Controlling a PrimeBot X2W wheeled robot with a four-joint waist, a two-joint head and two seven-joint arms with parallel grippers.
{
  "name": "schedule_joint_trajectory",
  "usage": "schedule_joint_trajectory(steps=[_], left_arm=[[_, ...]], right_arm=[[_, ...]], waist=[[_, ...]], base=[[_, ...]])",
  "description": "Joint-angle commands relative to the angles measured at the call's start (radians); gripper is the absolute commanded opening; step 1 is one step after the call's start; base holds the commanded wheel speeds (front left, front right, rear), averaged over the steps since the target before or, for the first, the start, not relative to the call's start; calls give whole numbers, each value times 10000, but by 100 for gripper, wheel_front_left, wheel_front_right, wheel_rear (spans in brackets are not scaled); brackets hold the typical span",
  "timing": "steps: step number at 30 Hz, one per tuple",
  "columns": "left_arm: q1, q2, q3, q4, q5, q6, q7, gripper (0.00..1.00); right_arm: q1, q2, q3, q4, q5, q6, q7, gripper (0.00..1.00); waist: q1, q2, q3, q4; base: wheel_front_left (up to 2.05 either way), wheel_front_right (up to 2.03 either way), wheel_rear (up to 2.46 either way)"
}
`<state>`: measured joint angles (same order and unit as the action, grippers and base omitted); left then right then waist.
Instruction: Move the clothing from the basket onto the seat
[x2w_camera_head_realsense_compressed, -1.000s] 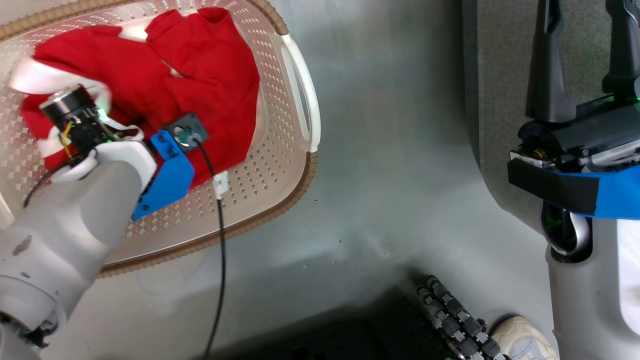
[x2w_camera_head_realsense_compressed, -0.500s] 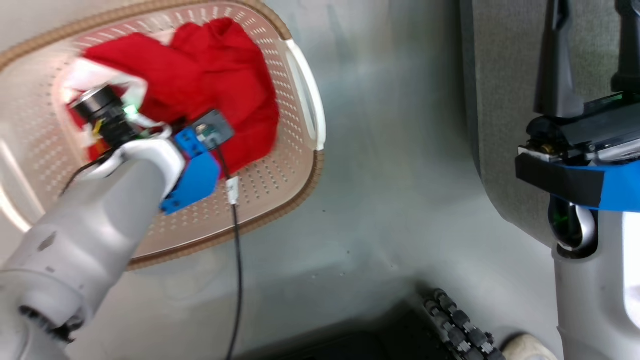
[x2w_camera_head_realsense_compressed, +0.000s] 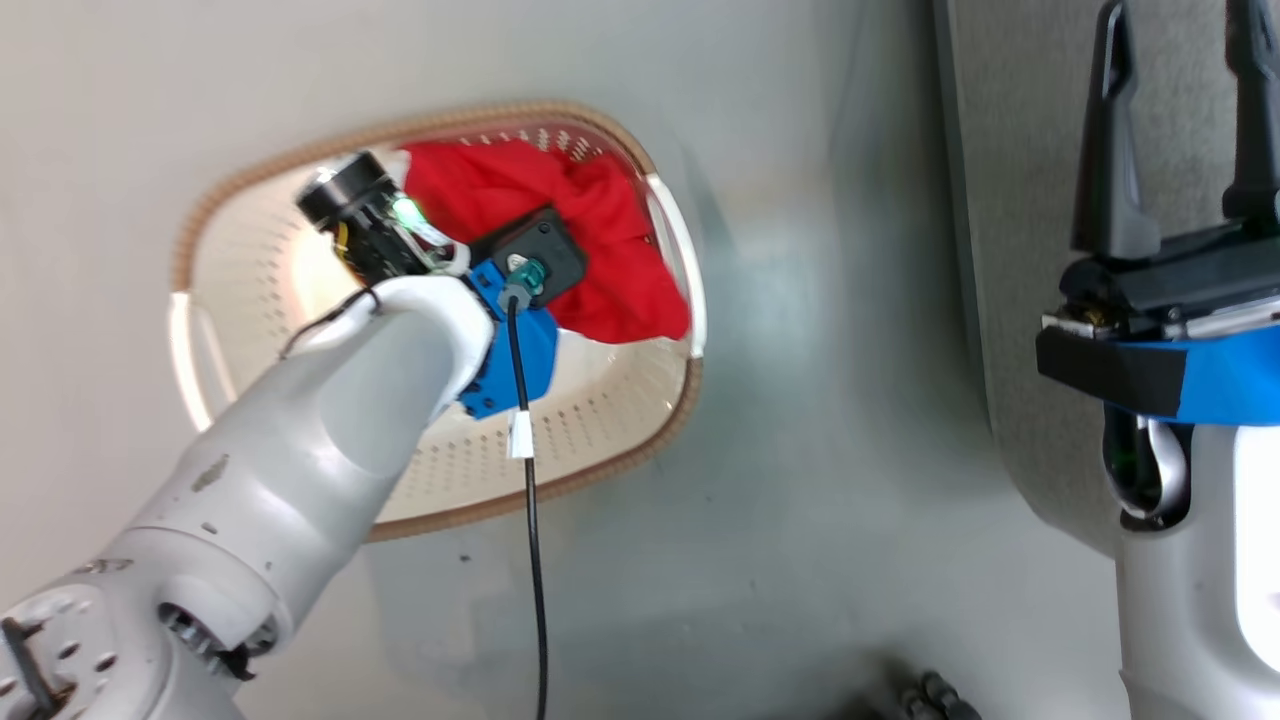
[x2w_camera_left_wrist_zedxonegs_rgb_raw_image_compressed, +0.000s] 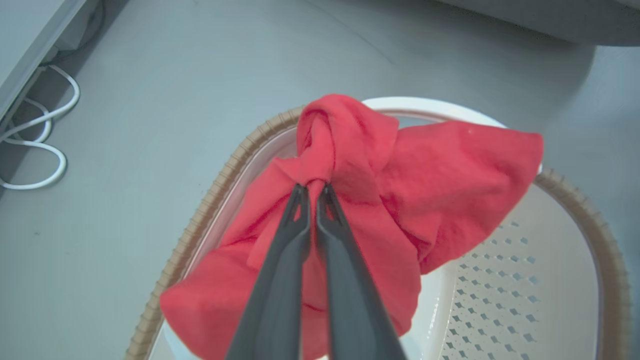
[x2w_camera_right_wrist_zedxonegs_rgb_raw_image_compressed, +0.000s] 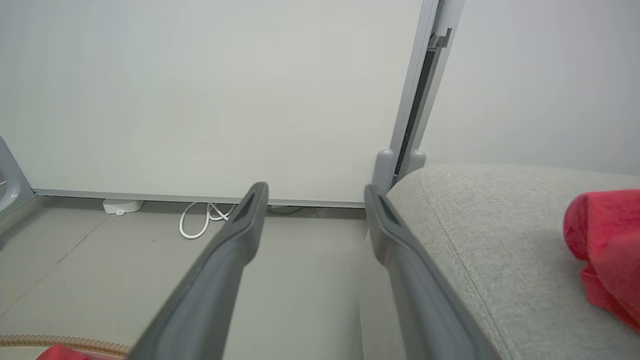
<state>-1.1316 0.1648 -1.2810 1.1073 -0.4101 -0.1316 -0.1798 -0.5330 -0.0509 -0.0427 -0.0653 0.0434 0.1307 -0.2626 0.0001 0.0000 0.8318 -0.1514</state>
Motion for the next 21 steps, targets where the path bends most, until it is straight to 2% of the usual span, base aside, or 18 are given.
schedule_joint_trajectory(steps=[1, 5, 10, 21], left_arm=[[95, -76, 11, -4, -187, 27, -162, 0], [280, -425, 326, -145, -829, 27, -745, 0], [357, -546, 759, -601, -1029, 137, -870, 0], [1338, -25, 2805, -3422, -894, 744, -866, 0]], right_arm=[[171, -8, -60, 56, -33, 1, -34, 100], [624, -146, -307, 345, -71, 1, -33, 100], [1030, -207, -370, 601, -27, 1, -34, 100], [2069, -163, -471, 1107, 128, 1, -33, 100]], waist=[[-1, 0, -620, 383], [-1, 0, -1760, 796], [-1, 0, -2635, 1062], [-1, 0, -4454, 1266]], base=[[0, 0, 0], [0, 0, 0], [0, 0, 0], [0, 0, 0]])
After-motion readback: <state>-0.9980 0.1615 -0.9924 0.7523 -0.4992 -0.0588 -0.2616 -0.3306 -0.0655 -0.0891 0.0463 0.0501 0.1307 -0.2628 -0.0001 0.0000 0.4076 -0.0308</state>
